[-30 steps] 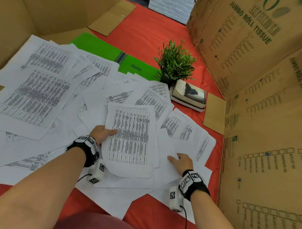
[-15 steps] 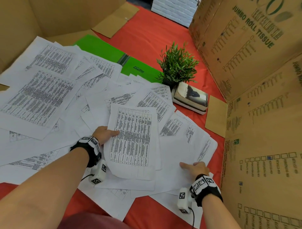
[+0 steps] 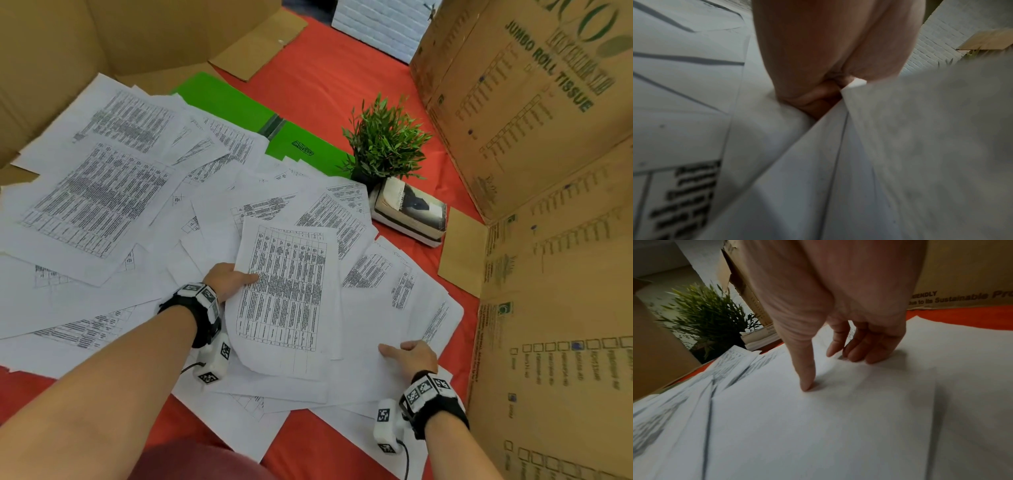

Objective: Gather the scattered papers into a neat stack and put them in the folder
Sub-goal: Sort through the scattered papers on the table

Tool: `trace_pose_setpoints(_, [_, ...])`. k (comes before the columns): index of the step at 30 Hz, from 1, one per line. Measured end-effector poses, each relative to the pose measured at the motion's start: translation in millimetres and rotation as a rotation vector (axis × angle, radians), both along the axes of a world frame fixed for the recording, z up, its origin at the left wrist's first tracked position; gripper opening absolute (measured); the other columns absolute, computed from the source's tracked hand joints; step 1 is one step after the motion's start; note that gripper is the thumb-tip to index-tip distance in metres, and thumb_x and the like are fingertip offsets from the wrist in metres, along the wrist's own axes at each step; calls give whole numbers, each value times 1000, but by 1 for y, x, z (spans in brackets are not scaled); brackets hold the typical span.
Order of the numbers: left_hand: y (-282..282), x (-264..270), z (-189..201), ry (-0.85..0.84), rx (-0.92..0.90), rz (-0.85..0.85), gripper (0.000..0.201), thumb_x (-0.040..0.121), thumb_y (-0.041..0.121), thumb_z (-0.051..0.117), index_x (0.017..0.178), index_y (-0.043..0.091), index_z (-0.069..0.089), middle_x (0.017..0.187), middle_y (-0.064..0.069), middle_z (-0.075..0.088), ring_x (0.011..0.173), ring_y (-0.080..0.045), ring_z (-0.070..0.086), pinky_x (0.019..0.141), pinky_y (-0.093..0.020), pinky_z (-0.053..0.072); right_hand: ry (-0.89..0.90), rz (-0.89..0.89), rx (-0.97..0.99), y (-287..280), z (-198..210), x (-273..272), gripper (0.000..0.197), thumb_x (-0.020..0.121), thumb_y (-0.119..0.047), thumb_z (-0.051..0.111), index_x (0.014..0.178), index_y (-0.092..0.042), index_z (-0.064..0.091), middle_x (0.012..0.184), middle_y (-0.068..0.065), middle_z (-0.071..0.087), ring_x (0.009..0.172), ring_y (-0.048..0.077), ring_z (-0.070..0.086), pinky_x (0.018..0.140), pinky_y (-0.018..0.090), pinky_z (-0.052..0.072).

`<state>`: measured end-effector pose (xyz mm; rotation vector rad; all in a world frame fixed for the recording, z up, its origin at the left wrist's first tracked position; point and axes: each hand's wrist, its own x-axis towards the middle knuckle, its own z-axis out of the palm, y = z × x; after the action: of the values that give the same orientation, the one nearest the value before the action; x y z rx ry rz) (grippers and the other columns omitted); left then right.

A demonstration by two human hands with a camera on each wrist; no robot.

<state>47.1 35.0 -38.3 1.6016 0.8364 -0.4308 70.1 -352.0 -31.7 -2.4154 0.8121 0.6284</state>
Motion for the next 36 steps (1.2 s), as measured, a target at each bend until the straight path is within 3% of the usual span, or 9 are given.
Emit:
trace_pose_setpoints(5, [-1, 0, 1, -11, 0, -10, 41, 85, 24, 73, 121, 3, 66, 121, -15, 68, 108, -31, 65, 91, -33, 50, -28, -70, 146, 12, 1, 4, 66, 69, -16, 87, 120, -6, 46, 97, 13, 65, 84, 25, 61, 79, 30, 48])
trace_pose_setpoints(9, [-2, 0, 0, -17, -6, 1, 39, 86, 22, 72, 119, 3, 66, 120, -16, 68, 107, -32, 66, 92, -34, 50, -6, -29, 140, 19, -1, 6, 61, 62, -31, 91, 108, -10, 56, 111, 6, 58, 103, 24, 58, 89, 32, 48])
trace_pose_setpoints(14, [0, 1, -3, -14, -15, 8, 39, 85, 23, 73, 117, 4, 67, 118, -15, 69, 105, -32, 66, 94, -37, 51, 11, -64, 249, 15, -6, 10, 76, 47, -27, 94, 111, 1, 62, 106, 15, 71, 95, 33, 70, 86, 41, 57])
trace_pose_setpoints(18, [0, 1, -5, -11, -16, -2, 40, 85, 24, 73, 119, 4, 66, 119, -13, 69, 106, -31, 66, 94, -36, 51, -55, -34, 361, 21, 42, 17, 27, 74, -7, 81, 98, 0, 71, 94, 19, 75, 85, 33, 72, 84, 46, 59])
trace_pose_setpoints(22, [1, 0, -5, -7, -28, 1, 41, 84, 24, 74, 119, 4, 67, 119, -13, 69, 107, -31, 66, 97, -38, 51, -407, 133, -39, 28, 108, 38, 34, 89, -23, 68, 116, -3, 67, 115, 17, 69, 104, 34, 64, 96, 45, 50])
trace_pose_setpoints(26, [1, 1, -4, -3, -8, -5, 44, 83, 26, 75, 119, 3, 66, 118, -14, 69, 106, -32, 66, 94, -36, 51, -1066, 288, -300, 71, 205, 30, 18, 98, -21, 57, 96, -3, 63, 79, 8, 58, 71, 24, 52, 67, 29, 37])
trace_pose_setpoints(29, [2, 1, -6, 0, 5, -14, 43, 83, 28, 75, 116, 3, 68, 116, -14, 70, 104, -32, 66, 92, -35, 51, -1375, 507, -262, 102, 212, 16, 8, 93, -8, 62, 93, -2, 68, 79, 1, 65, 59, 22, 51, 59, 22, 27])
trace_pose_setpoints(33, [1, 0, -5, -26, -21, 8, 41, 85, 39, 70, 110, 5, 70, 104, -12, 72, 93, -28, 68, 82, -29, 51, -1054, 853, -172, 147, 138, -20, 35, 66, 4, 66, 97, -10, 74, 91, 7, 77, 74, 25, 71, 60, 28, 51])
trace_pose_setpoints(36, [0, 0, -3, -44, -46, 38, 45, 87, 49, 65, 106, 9, 69, 96, -8, 68, 81, -20, 64, 72, -24, 46, -654, 952, -139, 162, 70, -47, 26, 66, 3, 75, 80, -18, 66, 69, -3, 68, 55, 17, 62, 44, 15, 34])
